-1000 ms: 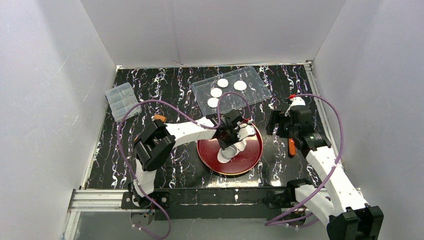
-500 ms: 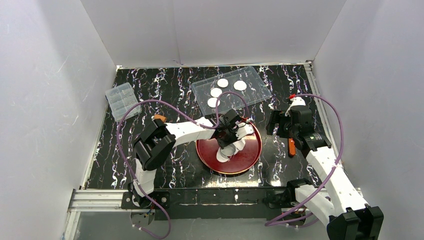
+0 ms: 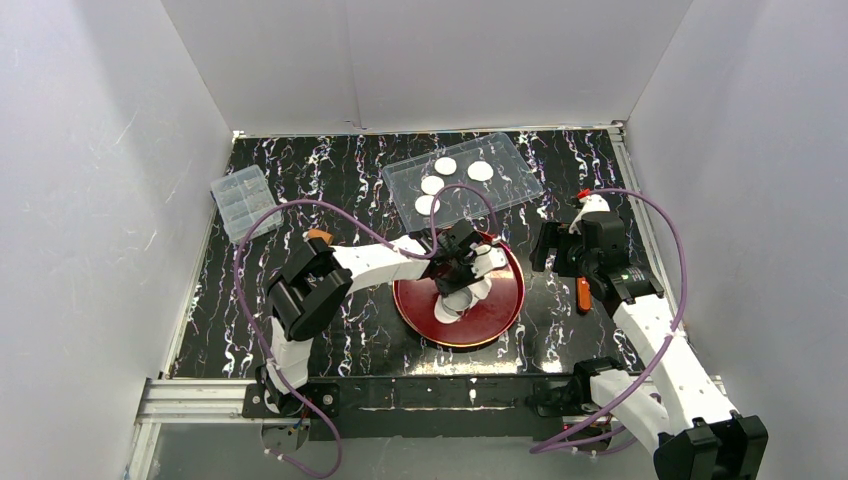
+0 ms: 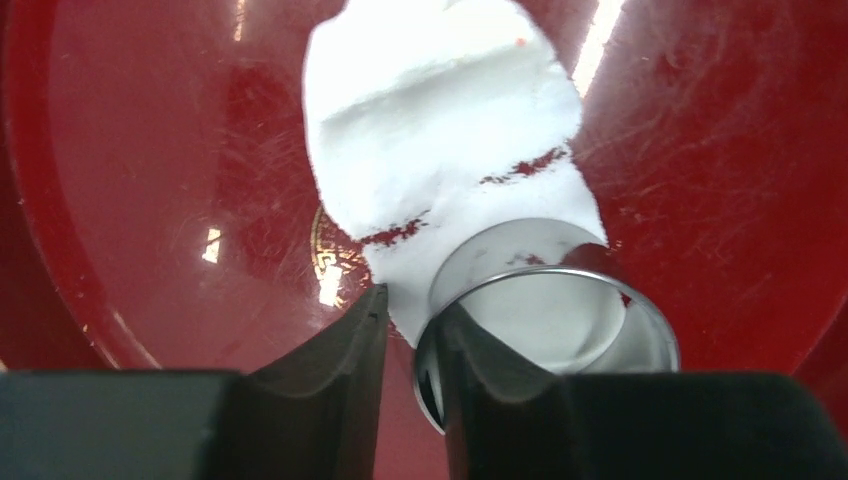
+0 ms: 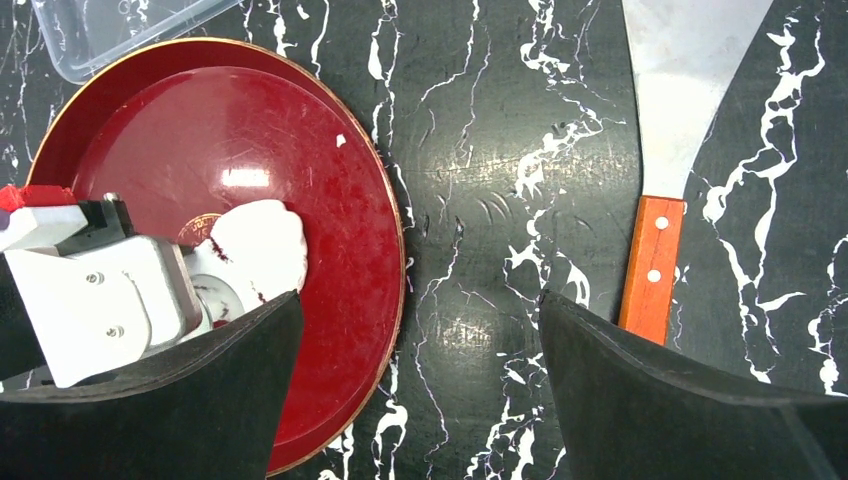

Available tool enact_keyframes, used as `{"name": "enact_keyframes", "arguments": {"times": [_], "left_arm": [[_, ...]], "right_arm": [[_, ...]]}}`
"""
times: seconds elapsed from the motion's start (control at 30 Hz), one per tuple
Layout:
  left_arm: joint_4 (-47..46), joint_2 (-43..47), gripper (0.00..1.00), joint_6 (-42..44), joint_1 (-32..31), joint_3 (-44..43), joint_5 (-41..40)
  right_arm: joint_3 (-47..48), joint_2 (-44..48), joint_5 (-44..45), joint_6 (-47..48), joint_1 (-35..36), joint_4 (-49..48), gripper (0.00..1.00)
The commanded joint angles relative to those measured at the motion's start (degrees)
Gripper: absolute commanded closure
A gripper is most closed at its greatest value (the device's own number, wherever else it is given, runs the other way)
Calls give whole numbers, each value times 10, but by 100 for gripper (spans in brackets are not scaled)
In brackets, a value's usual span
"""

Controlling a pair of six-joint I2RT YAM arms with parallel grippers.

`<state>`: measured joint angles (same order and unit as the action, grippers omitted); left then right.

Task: Roll out the dumpling wrappers from the dough

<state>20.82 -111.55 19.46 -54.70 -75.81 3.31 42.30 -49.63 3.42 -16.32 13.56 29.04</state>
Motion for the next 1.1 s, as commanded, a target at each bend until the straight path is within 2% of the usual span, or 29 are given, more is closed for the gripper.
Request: {"name": "enact_keyframes", "arguments": {"times": [0.0,0.17,0.4,0.43,0.47,0.5,0.53,0.57,0.67,0.8,0.97,1.07], "left_arm": [[44,16,70,1,5,-2,-15],[68,43,59,3,4,-27,-16],[101,76,34,-2,13,-65,-3],[103,82,33,-8,18,-65,1],[112,98,34,-31,36,-62,21],[107,113,42,-74,58,-46,47],[79,133,52,-143,84,-8,82],[60,141,55,-186,98,20,109],[60,144,55,-233,103,37,126],[55,140,52,-259,104,42,140],[30,136,50,-289,110,68,169],[21,123,50,-298,110,70,174]], "right_arm": [[27,11,-19,0,-2,-1,7],[35,13,-30,0,-2,1,7],[48,-10,-140,-5,-2,-11,11],[44,-13,-158,-13,-1,-20,14],[21,-20,-198,-49,5,-49,24],[-9,-28,-192,-87,32,-87,36],[-26,-46,-133,-109,93,-114,45],[-22,-71,-80,-119,154,-128,46],[11,-132,-13,-133,217,-125,46],[23,-204,-53,-147,235,-160,47],[32,-256,-50,-146,251,-165,48],[39,-278,-57,-142,261,-174,53]]}}
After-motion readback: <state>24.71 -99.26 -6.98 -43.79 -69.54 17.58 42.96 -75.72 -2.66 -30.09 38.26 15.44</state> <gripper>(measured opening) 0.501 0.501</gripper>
